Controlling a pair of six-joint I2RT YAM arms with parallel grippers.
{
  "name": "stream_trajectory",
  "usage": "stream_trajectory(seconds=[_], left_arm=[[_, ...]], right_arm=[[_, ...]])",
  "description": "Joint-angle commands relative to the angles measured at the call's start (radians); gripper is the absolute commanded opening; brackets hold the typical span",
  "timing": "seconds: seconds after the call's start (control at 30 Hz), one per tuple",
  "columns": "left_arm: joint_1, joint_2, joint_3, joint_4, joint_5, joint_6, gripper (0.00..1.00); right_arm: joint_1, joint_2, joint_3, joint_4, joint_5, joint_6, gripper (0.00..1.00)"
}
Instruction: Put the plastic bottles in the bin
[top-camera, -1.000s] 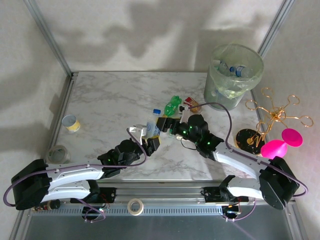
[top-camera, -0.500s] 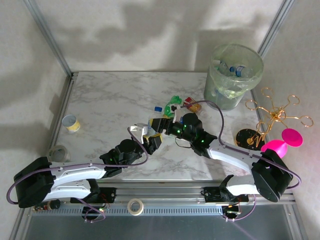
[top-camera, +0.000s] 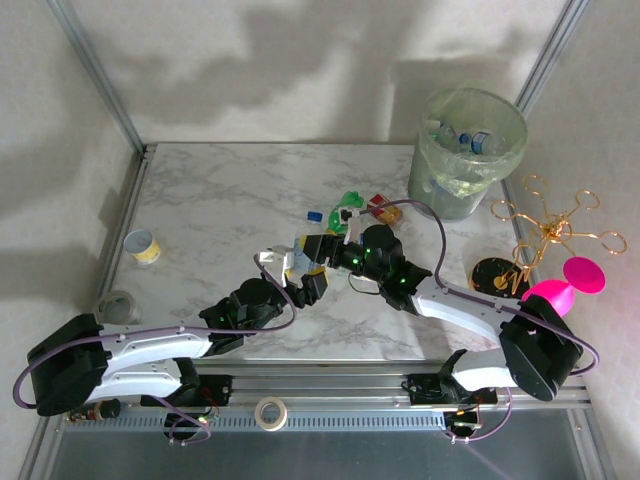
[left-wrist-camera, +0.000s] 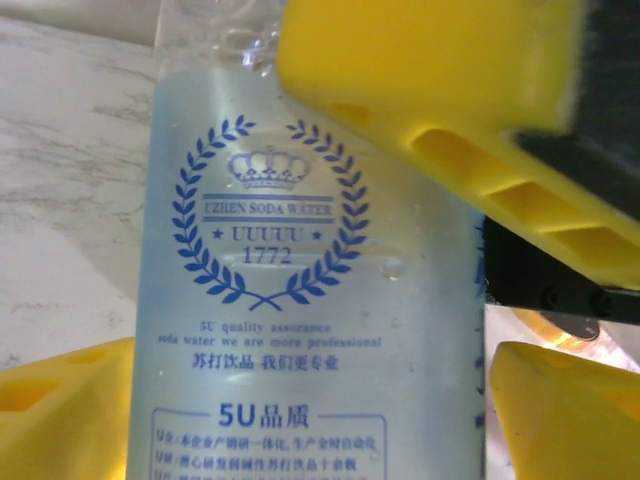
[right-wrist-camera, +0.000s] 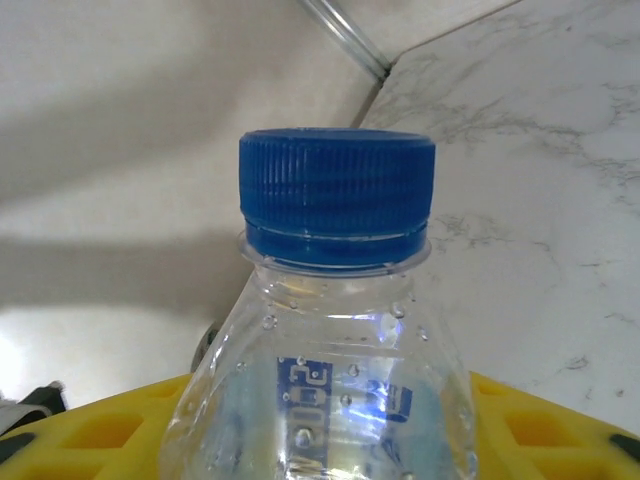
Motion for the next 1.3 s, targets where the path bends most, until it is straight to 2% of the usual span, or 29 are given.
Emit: stream_trajectory(seconds=[0.0,0.13,0.27,0.4,0.5,0.8,0.93,1.1,1.27], left_arm=[[-0.002,-0.05,-0.011,0.004,-0.059,-0.019,0.94],[0.012,-0.11,-0.049,-0.054,-0.182,-0.049,1.0],[0.084,-0.188,-0.101,-0.092,-0.257,-0.147,1.0],[0.232,-0.221,-0.143,-0.146,-0.215,-0.307,1.0],[0.293,-0.228,-0.172,-0.128,-0.178,-0.358,1.0],[0.319,-0.223,-0.156,-0.196,-0.12,-0.339,1.0],[0.32,-0.239,-0.18,-0.21,-0.091,-0.353,1.0],[0.32,-0.27,-0.196,-0.238,-0.079,-0.357,0.99],[0.324,-0.303,-0.207,-0.258,-0.091,-0.357,1.0]], right_arm=[[0.005,-0.033,0.012,-0.03,0.082,-0.029,0.49],[0.0,-0.047,0.063,-0.15,0.143,-0.089,0.49],[-0.026,-0.059,0.135,-0.297,0.238,-0.17,0.49],[-0.115,-0.091,0.195,-0.359,0.258,-0.24,0.48],[-0.219,-0.107,0.254,-0.396,0.268,-0.28,0.47],[-0.555,-0.057,0.485,-0.407,0.202,-0.295,0.46],[-0.655,0.008,0.602,-0.393,0.244,-0.298,0.46],[-0.78,0.086,0.659,-0.301,0.248,-0.21,0.45],[-0.827,0.173,0.714,-0.258,0.286,-0.195,0.44]])
